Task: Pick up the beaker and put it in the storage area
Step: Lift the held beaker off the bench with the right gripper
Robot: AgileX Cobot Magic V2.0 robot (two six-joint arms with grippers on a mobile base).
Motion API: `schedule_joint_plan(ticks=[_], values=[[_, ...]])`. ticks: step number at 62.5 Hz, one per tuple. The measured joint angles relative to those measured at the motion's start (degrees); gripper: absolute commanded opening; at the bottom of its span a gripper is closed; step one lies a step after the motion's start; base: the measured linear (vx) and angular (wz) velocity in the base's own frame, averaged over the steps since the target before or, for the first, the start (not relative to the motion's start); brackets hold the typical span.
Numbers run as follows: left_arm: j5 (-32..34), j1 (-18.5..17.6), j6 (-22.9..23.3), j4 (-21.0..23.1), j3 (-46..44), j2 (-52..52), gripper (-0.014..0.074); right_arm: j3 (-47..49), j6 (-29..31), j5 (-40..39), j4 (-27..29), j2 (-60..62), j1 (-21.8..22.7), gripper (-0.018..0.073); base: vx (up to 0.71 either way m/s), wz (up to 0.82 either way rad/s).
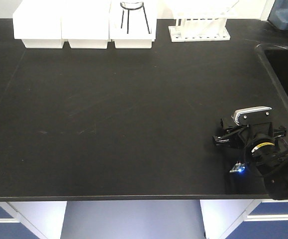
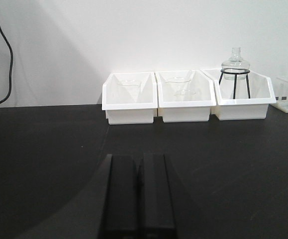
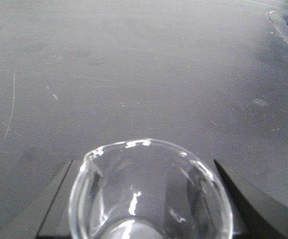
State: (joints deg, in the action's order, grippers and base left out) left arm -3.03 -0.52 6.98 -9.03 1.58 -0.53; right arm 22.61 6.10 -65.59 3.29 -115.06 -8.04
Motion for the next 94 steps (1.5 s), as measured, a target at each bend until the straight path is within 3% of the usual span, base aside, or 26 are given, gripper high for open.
schedule_joint_plan(ticks=[12,27,48,74,94], values=[[0.0,0.0,0.0,0.0,0.0,0.0,-0.0006,0.0,0.0,0.0,-0.1,0.0,0.0,0.0044,0.0,0.0],[0.0,0.0,0.0,0.0,0.0,0.0,-0.0006,-1.9,0.0,-1.3,-2.7,0.3,0.0,0.0051,0.0,0.0],[0.0,0.0,0.0,0.0,0.0,0.0,-0.0006,-7.0,0.0,0.3,-13.3,6.6,0.0,0.0056,0.0,0.0],[0.0,0.0,0.0,0.0,0.0,0.0,-0.0006,-7.5,-4.7,0.8,-15.1,17.9,0.0,0.0064,0.0,0.0],[0.0,0.0,0.0,0.0,0.0,0.0,-0.0006,-7.5,-6.1,13.8,-15.4,31.0,0.0,0.0066,0.0,0.0]])
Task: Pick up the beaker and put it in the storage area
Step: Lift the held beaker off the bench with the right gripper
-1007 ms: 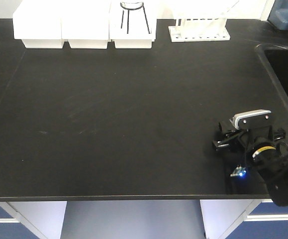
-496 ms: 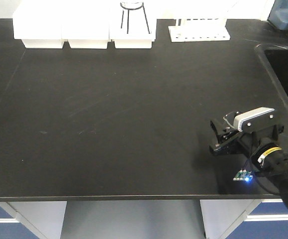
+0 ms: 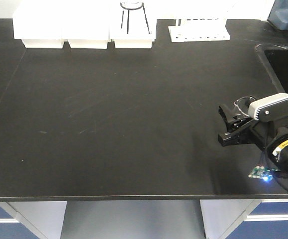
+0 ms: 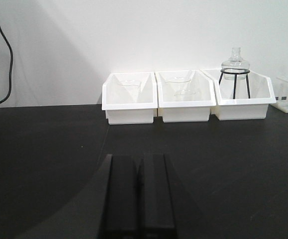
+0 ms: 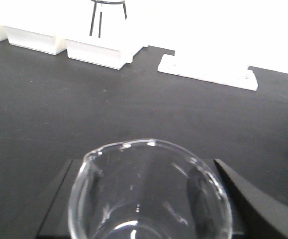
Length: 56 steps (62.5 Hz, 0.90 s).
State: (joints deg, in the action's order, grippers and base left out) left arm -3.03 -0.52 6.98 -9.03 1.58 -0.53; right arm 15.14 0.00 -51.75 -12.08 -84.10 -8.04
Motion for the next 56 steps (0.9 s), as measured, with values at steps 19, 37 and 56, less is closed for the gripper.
schedule_joint_plan(ticks=[19,37,56], values=[[0.0,0.0,0.0,0.0,0.0,0.0,-0.0006,-0.2,-3.0,7.6,0.0,9.4,0.0,0.0067,0.0,0.0],[0.0,0.0,0.0,0.0,0.0,0.0,-0.0006,-0.4,-3.0,9.8,0.0,13.1,0.0,0.0067,0.0,0.0],[0.0,0.0,0.0,0.0,0.0,0.0,-0.0006,-0.4,-3.0,8.3,0.0,13.1,0.0,0.0067,0.0,0.0]])
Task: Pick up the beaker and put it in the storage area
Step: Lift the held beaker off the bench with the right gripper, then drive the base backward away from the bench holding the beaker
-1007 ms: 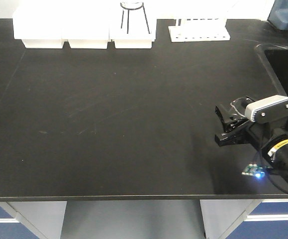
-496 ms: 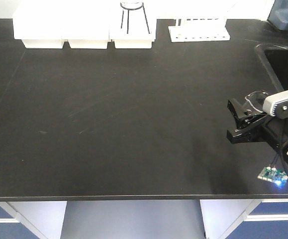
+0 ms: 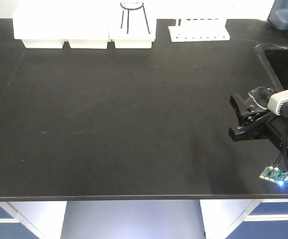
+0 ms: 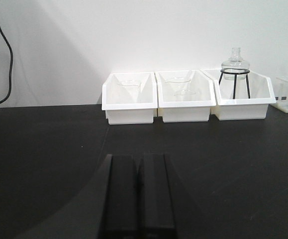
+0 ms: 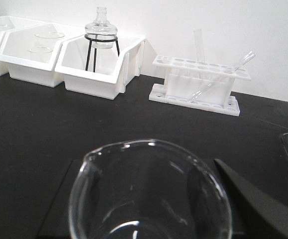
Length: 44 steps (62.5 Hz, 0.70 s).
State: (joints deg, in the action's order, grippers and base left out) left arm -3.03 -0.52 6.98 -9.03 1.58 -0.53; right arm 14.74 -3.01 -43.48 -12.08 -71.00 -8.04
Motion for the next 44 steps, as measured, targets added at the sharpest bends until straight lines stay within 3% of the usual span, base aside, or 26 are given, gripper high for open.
schedule_joint_plan(ticks=[44], values=[[0.0,0.0,0.0,0.0,0.0,0.0,-0.0006,0.0,0.0,0.1,0.0,0.0,0.0,0.0067,0.0,0.0]])
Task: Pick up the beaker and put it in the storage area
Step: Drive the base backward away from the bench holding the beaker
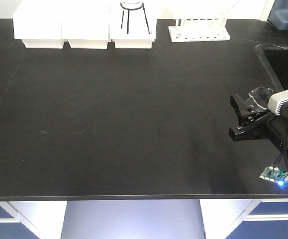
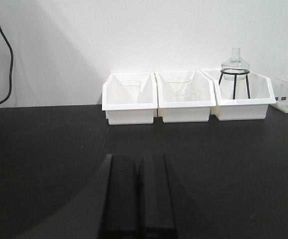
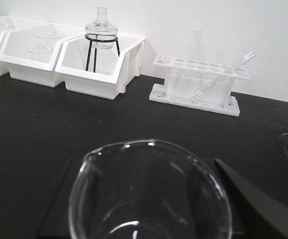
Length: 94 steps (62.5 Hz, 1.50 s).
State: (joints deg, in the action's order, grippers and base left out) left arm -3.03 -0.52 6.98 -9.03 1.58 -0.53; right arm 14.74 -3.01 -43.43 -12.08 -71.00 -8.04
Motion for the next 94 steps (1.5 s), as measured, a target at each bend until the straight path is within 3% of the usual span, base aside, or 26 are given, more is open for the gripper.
schedule_joint_plan(ticks=[46,94], values=[[0.0,0.0,0.0,0.0,0.0,0.0,-0.0006,0.0,0.0,0.0,0.0,0.0,0.0,0.0067,-0.07,-0.01],[0.0,0.0,0.0,0.0,0.0,0.0,-0.0006,0.0,0.0,0.0,-0.1,0.0,0.0,0.0067,-0.25,-0.02]])
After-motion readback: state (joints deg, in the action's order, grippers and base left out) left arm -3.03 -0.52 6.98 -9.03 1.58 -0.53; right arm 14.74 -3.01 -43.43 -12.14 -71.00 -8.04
